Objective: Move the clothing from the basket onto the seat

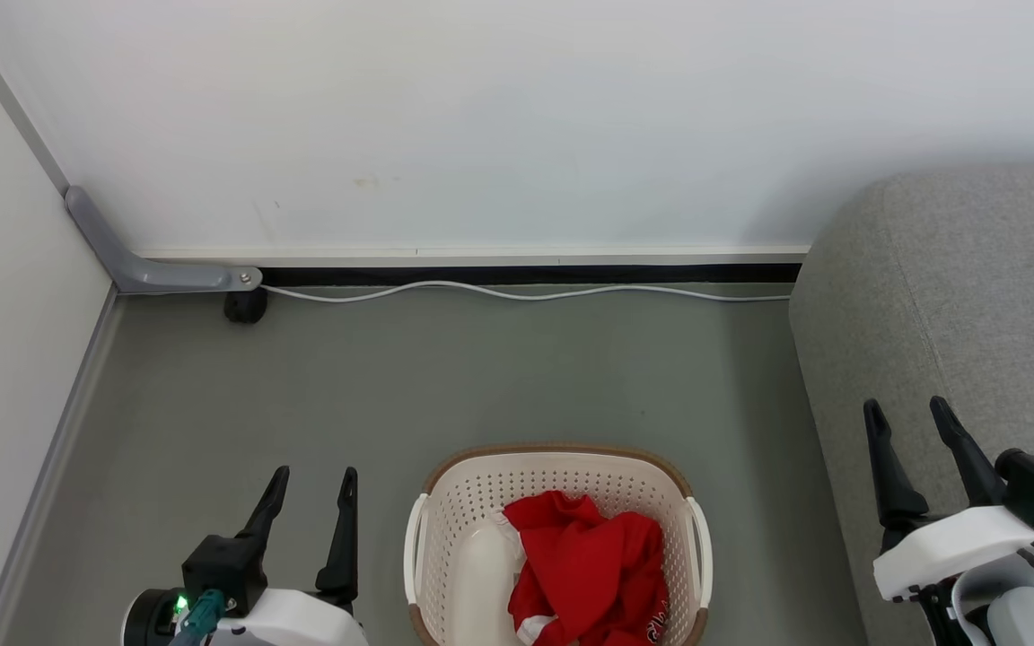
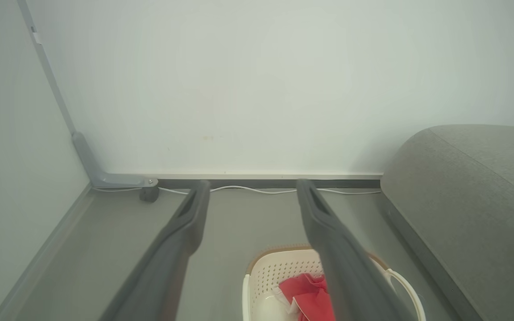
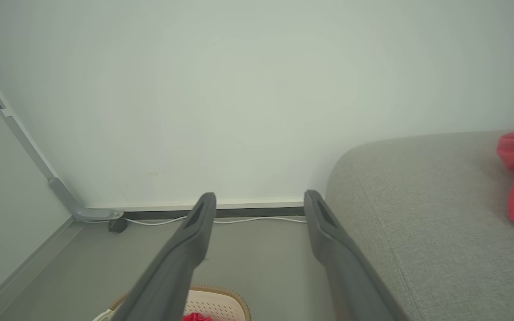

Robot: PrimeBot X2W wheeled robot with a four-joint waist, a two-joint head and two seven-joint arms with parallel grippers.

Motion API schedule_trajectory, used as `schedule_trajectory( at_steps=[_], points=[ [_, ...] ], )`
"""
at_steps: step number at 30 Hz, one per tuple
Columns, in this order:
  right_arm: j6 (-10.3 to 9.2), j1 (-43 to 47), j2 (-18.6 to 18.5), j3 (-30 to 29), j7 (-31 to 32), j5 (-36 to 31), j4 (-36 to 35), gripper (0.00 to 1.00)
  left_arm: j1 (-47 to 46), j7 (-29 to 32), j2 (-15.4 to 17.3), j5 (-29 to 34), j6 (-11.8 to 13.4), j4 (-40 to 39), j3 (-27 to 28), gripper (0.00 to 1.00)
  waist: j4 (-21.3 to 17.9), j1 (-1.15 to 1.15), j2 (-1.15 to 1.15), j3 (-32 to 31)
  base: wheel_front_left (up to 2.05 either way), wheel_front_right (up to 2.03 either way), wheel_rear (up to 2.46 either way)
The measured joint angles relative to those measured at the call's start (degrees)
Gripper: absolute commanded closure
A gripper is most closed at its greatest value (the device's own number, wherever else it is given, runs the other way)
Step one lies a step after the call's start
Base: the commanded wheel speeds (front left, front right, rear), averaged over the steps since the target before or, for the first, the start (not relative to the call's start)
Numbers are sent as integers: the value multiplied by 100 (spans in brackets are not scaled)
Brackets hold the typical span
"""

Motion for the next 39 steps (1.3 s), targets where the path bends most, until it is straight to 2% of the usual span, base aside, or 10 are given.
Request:
schedule_trajectory(
  at_steps=[11, 17, 27, 39],
  points=[
    [0, -23, -9, -7, 0, -8, -66, 0, -1, 0, 4, -23, 55, -7, -116, 0, -38, 0, 0, 215, 0, 0, 0],
    [0, -169, -87, -16, 0, -15, -341, 0, -54, 0, 9, -263, 111, 35, -446, 0, -57, 0, 0, 566, 0, 0, 0],
    [0, -886, -437, 66, 0, 59, -887, 0, -821, 3, 12, -692, 364, 350, -1347, 0, -151, 0, 0, 1550, 0, 0, 0],
    [0, -1997, -717, 164, -1, 261, -1514, 0, -2309, 3, 5, -1259, 545, 1104, -2512, 0, -405, 0, 0, 3044, 0, 0, 0]
  ],
)
